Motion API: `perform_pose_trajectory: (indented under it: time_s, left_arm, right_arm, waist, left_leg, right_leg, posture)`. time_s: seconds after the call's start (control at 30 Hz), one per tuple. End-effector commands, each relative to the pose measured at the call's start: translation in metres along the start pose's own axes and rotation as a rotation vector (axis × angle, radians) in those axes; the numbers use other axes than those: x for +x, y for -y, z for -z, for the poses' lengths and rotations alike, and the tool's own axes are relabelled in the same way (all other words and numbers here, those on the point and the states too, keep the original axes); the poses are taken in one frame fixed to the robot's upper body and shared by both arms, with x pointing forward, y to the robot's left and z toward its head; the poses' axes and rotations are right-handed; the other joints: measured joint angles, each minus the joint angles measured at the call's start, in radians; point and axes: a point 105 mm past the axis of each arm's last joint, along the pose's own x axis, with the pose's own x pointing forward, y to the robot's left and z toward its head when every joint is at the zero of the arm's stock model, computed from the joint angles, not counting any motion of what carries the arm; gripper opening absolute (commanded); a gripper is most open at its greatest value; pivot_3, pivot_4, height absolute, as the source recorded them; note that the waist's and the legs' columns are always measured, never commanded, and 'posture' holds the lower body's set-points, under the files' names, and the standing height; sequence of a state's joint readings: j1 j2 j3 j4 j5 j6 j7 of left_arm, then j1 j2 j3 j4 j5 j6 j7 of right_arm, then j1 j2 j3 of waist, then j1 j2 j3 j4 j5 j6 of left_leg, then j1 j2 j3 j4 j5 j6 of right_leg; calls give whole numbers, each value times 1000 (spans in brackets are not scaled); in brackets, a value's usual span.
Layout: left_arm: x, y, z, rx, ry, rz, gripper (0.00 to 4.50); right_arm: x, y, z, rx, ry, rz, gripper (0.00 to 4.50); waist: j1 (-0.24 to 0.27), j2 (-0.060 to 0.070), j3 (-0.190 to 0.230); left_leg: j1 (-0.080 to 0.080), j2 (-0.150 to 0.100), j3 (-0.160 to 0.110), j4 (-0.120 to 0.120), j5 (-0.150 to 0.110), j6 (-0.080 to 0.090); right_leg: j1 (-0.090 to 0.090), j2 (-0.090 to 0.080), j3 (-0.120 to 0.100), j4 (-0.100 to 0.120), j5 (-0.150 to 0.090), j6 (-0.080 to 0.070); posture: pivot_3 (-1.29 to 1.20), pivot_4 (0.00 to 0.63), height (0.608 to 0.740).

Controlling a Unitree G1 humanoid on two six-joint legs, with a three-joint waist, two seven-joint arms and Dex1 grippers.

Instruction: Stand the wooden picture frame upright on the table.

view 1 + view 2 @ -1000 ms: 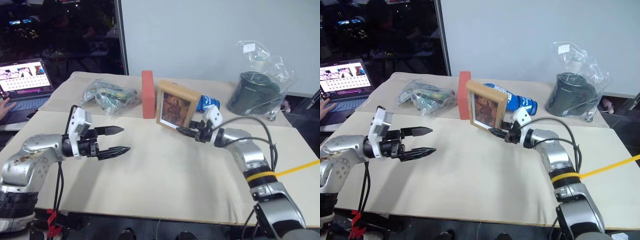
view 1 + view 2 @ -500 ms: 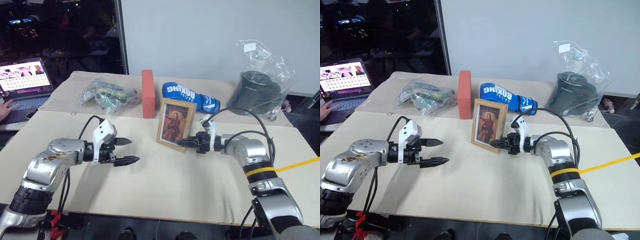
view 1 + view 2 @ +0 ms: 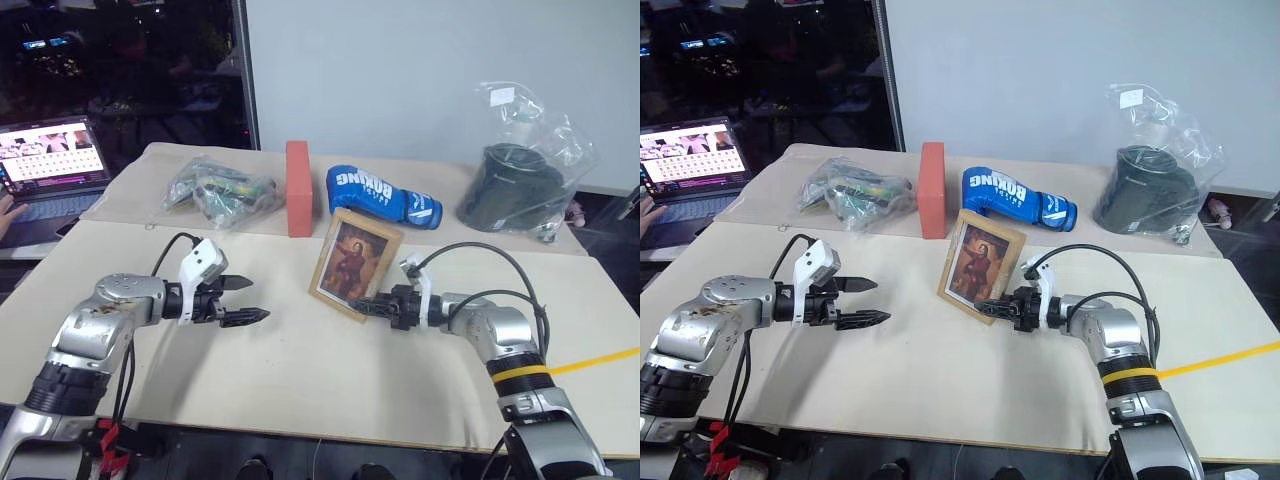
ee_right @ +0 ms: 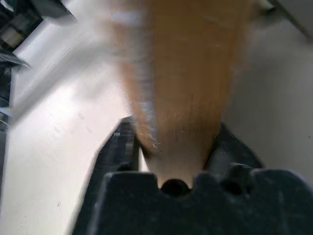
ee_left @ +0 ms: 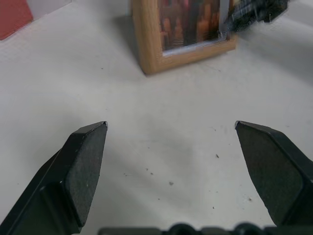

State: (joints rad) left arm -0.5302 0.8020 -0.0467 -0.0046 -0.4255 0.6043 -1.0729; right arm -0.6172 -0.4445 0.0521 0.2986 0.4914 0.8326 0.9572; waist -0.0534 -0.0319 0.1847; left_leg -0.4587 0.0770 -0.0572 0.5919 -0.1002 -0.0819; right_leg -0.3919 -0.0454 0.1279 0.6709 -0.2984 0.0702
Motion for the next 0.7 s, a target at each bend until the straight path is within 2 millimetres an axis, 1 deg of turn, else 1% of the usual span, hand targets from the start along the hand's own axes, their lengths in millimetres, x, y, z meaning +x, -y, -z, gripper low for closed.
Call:
perform_pose_trajectory:
  time_s: [0.03, 0.1, 0.13, 0.2, 0.3, 0.37, 0.4, 0.43, 0.47, 0.5, 0.53, 0.57, 0.6, 0.63, 0.67, 0.7]
  left_arm:
    - [0, -5, -10, 78, 39, -18, 4500]
    - [-1, -6, -10, 85, 51, -21, 4500]
    - [-1, -8, -10, 72, 72, -30, 4500]
    - [-1, -11, -11, 54, 99, -44, 4500]
    - [0, -18, -11, 51, 144, -105, 4500]
    - [-1, -21, -10, 52, 160, -136, 4500]
    - [-1, -23, -8, 61, 160, -167, 4500]
    - [-1, -26, -6, 72, 164, -207, 4500]
    - [-1, -29, -5, 79, 167, -236, 4500]
    - [-1, -32, -3, 98, 165, -287, 4500]
    - [1, -32, -2, 111, 172, -317, 4500]
    - [2, -30, -1, 119, 184, -324, 4500]
    - [5, -25, 1, 97, 186, -295, 4500]
    - [7, -20, 4, 67, 180, -257, 4500]
    - [8, -16, 7, 45, 173, -231, 4500]
    - [10, -12, 7, 31, 176, -221, 4500]
  right_arm:
    - [-17, 1, -7, 15, 34, 13, 3516]
    - [-28, 6, -6, 28, 47, 39, 4226]
    - [-42, 10, -3, 29, 54, 61, 4442]
    - [-58, 11, 1, 30, 58, 81, 4442]
    - [-89, 0, 11, 22, 53, 78, 4442]
    - [-101, -7, 13, -3, 50, 77, 4442]
    - [-110, -14, 12, -60, 55, 72, 4442]
    - [-116, -22, 7, -149, 79, 65, 4442]
    - [-119, -29, 3, -213, 95, 60, 4442]
    - [-123, -36, -8, -374, 132, 103, 4442]
    - [-123, -41, -16, -465, 156, 150, 4442]
    - [-124, -46, -23, -521, 187, 185, 4442]
    - [-123, -48, -28, -544, 217, 219, 4442]
    - [-122, -48, -29, -554, 225, 248, 4442]
    - [-121, -47, -29, -565, 230, 268, 4442]
    - [-119, -41, -25, -586, 213, 325, 4442]
  waist:
    - [2, 0, 0]
    - [5, 0, 0]
    - [7, 0, 0]
    - [15, 0, 0]
    - [24, 0, 0]
    - [26, 0, 0]
    - [22, 0, 0]
    - [16, 0, 0]
    - [11, 1, 0]
    - [9, 2, 0]
    - [4, 2, -1]
    - [0, 2, -1]
    - [-5, 2, -1]
    - [-7, 2, -1]
    - [-7, 2, -1]
    - [-6, 2, -1]
  left_leg:
    - [0, 0, 0, 0, 0, 0]
    - [0, 0, 0, 0, 0, 0]
    - [0, 0, 0, 0, 0, 0]
    - [0, 0, 0, 0, 0, 0]
    - [-1, 0, 0, 0, 0, 0]
    - [-1, 0, 0, 0, -1, 1]
    - [-1, 0, 0, 0, -1, 1]
    - [-1, 0, 0, 0, -1, 1]
    - [0, 0, 0, 0, -1, 1]
    - [0, 0, 0, 0, -1, 1]
    - [1, 1, 0, 0, -1, 1]
    - [1, 1, 0, 0, -1, 1]
    - [1, 1, 0, 0, -1, 1]
    - [1, 1, 0, 0, -1, 1]
    - [1, 1, 0, 0, -1, 1]
    - [1, 1, 0, 0, 0, 1]
  right_leg:
    - [0, 0, 0, 0, 0, 0]
    - [0, 0, 0, 0, 0, 0]
    - [0, 0, 0, 0, 0, 0]
    - [1, 0, 0, -1, 0, 0]
    - [2, -1, -2, -4, 0, 0]
    - [2, -1, -2, -5, 0, 0]
    - [2, 0, -2, -5, 0, 0]
    - [2, 0, -2, -5, 0, 0]
    - [2, 0, -1, -4, 0, 0]
    - [2, 0, -1, -4, 0, 1]
    - [3, 0, -1, -4, -2, 4]
    - [3, 0, -1, -4, -3, 5]
    - [3, 0, -1, -4, -3, 5]
    - [3, 0, -1, -4, -3, 5]
    - [3, 0, -1, -4, -3, 5]
    - [3, 0, -1, -4, -3, 5]
  posture:
    - [0, 150, 714]
    - [0, 150, 714]
    - [0, 150, 714]
    - [0, 150, 714]
    - [0, 150, 714]
    - [0, 150, 714]
    - [0, 150, 714]
    - [0, 150, 714]
    - [0, 150, 714]
    - [0, 150, 714]
    - [0, 150, 714]
    - [0, 150, 714]
    - [0, 150, 714]
    - [0, 150, 714]
    - [0, 150, 714]
    - [0, 150, 714]
